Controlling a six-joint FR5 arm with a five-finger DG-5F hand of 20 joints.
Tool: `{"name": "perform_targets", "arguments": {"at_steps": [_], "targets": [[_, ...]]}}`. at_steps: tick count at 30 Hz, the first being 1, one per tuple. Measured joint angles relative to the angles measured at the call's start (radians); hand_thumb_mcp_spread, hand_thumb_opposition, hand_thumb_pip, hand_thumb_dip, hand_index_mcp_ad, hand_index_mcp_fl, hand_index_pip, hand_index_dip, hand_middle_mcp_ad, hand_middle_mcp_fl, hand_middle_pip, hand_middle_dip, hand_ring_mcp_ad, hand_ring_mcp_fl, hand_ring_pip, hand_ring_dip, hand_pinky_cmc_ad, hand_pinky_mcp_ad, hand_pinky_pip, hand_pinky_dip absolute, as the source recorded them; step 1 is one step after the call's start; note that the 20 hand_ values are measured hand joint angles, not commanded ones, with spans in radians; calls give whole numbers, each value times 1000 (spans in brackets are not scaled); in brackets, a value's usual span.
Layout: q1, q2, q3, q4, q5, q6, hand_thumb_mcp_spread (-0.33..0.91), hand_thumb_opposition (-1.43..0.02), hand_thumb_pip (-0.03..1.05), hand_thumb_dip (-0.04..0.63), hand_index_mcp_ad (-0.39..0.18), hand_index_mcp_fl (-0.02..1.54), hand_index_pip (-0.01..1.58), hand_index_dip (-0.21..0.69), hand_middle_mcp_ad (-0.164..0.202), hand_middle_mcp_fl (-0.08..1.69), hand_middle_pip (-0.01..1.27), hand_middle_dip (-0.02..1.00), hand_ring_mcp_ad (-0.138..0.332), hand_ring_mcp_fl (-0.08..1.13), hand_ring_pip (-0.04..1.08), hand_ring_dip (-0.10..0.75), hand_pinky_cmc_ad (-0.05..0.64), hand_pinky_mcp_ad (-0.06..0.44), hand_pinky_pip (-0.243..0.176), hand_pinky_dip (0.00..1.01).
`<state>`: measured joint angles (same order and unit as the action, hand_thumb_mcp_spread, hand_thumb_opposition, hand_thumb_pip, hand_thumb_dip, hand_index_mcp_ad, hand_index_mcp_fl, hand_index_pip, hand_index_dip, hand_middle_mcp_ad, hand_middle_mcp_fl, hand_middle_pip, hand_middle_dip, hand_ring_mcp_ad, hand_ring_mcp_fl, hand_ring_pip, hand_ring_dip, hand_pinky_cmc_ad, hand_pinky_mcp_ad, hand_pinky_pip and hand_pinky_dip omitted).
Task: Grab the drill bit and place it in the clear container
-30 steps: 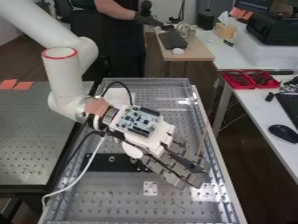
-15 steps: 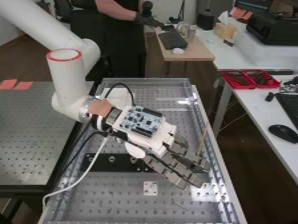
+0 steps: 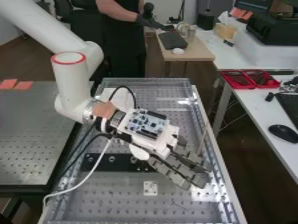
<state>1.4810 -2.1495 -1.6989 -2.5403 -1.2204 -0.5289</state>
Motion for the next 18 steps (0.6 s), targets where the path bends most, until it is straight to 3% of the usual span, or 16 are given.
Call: {"name": "perform_targets", "arguments": {"at_steps": [9, 18], "targets": [[-5, -5, 9, 0, -12, 1, 654, -923, 387, 316, -194, 572, 894, 283, 58, 72, 154, 110, 216, -2, 96, -5, 251, 166, -93, 175], [-10, -9, 24, -9, -19, 3, 607, -922, 367, 316, -176, 553, 850, 278, 61, 72, 154, 110, 213, 0, 96, -5, 251, 166, -93, 175]]}}
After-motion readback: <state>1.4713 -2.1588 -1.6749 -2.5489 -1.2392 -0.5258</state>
